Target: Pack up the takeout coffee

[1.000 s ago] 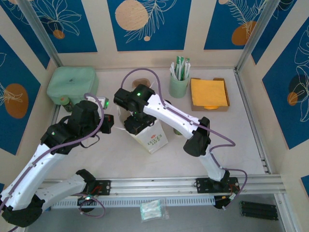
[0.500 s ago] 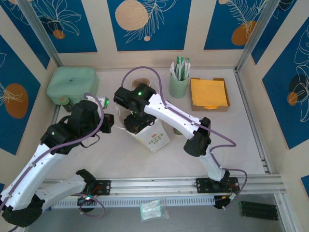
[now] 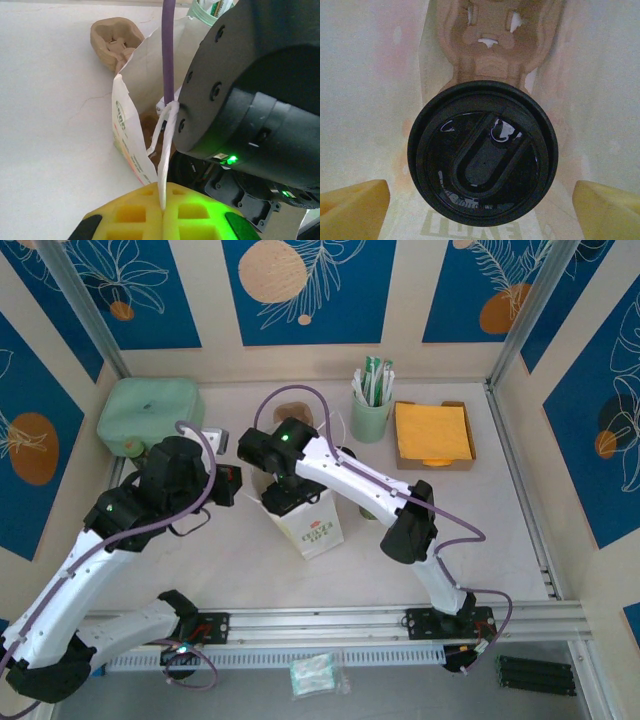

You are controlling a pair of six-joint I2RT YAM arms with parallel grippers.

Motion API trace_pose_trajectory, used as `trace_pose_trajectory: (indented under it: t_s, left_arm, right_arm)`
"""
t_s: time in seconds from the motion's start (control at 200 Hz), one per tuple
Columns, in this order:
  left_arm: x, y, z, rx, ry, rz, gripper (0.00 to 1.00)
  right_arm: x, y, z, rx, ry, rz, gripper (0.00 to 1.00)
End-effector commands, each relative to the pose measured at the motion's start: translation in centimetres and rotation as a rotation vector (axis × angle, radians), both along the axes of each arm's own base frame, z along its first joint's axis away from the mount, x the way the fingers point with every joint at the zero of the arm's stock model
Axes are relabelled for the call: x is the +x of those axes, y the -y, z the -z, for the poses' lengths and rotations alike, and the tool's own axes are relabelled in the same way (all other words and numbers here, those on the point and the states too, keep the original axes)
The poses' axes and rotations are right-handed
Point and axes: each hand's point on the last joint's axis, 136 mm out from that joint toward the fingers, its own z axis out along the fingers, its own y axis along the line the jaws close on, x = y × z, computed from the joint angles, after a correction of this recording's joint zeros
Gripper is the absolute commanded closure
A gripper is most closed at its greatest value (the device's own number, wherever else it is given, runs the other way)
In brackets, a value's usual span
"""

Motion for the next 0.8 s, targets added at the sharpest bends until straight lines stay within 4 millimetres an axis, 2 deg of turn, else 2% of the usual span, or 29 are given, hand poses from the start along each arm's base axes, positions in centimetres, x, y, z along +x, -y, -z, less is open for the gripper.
trace_pose_trajectory:
  t_s: [0.0,0.41,0.79]
  left_arm:
    - [0.0,0.5,-2.3,-0.051,0.056,0.031,1.00]
    - [-0.2,1.2,-3.1,-0.101,0.062,0.052,1.00]
    - [-0.1,2.0,-1.8,-0.115,0.031,0.078,1.00]
  right_arm:
    - [-0.9,2.1,-1.5,-0.032,-0.015,0.019,0.05]
    - [1.6,2.9,-1.4,-0.022,0.050,0.096,0.02]
    - [1.5,1.5,-0.9,0.102,-0.032,0.161,0.02]
